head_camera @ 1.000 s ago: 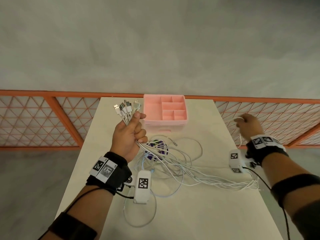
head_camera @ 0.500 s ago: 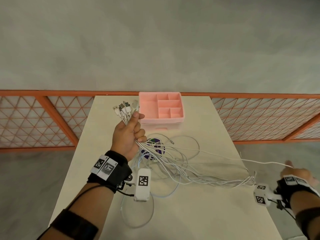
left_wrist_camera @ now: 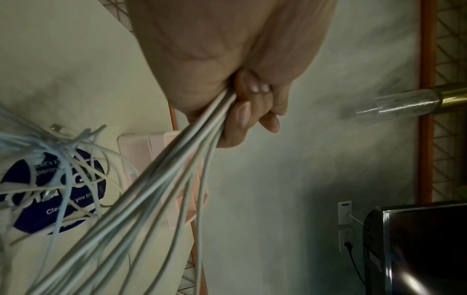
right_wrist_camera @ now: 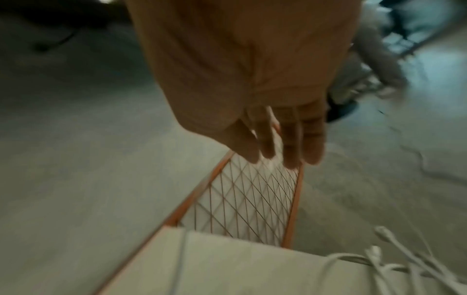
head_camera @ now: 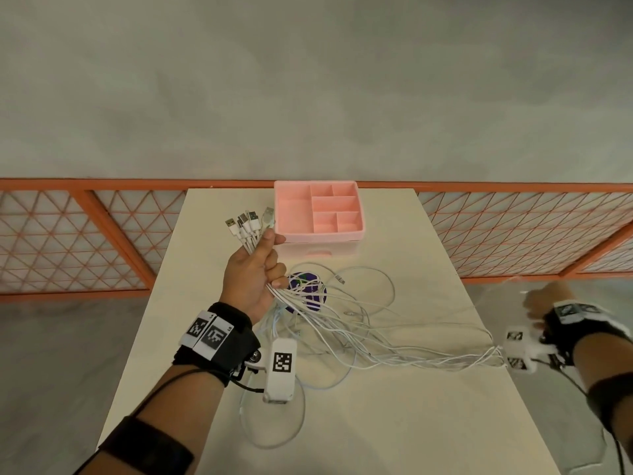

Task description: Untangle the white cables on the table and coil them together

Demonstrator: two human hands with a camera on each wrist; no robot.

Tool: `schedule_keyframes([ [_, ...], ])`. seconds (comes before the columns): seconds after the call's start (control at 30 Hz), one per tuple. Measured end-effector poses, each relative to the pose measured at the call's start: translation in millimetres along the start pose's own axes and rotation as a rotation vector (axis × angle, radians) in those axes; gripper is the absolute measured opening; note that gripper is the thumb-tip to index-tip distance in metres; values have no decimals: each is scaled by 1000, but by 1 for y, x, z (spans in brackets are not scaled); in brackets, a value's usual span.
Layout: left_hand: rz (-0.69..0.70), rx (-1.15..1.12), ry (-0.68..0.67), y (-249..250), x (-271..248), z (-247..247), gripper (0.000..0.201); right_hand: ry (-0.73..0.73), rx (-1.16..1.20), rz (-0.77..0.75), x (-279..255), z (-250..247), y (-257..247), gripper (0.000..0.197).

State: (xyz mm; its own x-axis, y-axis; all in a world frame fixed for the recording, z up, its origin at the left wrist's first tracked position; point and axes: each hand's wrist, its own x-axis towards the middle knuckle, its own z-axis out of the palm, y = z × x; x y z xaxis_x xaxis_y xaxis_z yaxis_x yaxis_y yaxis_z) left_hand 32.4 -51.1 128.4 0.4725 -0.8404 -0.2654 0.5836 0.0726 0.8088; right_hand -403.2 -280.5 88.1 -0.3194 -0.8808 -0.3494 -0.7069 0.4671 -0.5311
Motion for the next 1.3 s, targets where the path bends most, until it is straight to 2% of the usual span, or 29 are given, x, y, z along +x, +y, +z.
schedule_keyframes([
  [0.03,0,0,-3,0,-1,2,27,-26,-49,19,-12,12,-7,39],
  [0.1,-6,4,-12,0,-3,8,28,-80,-84,-120,-30,47,-25,45],
  [0.23,-27,-11,-53,-6,-6,24,35,-326,238,-623,-122,105,-93,59],
  [0.3,-32,-43,-82,-9,-8,33,37,-476,249,-914,-184,130,-123,73],
  [0.37,-38,-90,-102,-10,-11,37,39,-675,214,-1066,-230,155,-137,73],
  [0.43,-35,-134,-96,-3,-11,33,40,-813,263,-1009,-251,179,-133,40],
  [0.47,-25,-146,-90,3,-10,28,41,-790,256,-990,-254,187,-127,26],
  [0.57,1,-173,-68,18,-7,8,42,-647,-22,-1022,-232,205,-90,34],
  [0.73,10,-213,36,9,-7,-11,42,-522,-363,-819,-165,200,-18,28],
  [0.87,-25,-238,97,10,-3,-20,43,-386,-712,-648,-110,159,29,25],
  [0.93,-113,-212,61,7,-3,-21,41,-260,-800,-560,-83,131,40,23],
  [1.03,-270,-139,-43,-13,-9,-15,37,16,-891,-410,-51,95,34,18],
  [1.1,-331,-75,-108,-32,-14,-9,33,100,-914,-277,-38,79,30,20],
  [1.2,-331,44,-151,-52,-20,-7,29,61,-961,-226,-29,73,33,21],
  [1.3,-322,110,-134,-61,-22,-9,28,-117,-965,-192,-22,86,57,28],
])
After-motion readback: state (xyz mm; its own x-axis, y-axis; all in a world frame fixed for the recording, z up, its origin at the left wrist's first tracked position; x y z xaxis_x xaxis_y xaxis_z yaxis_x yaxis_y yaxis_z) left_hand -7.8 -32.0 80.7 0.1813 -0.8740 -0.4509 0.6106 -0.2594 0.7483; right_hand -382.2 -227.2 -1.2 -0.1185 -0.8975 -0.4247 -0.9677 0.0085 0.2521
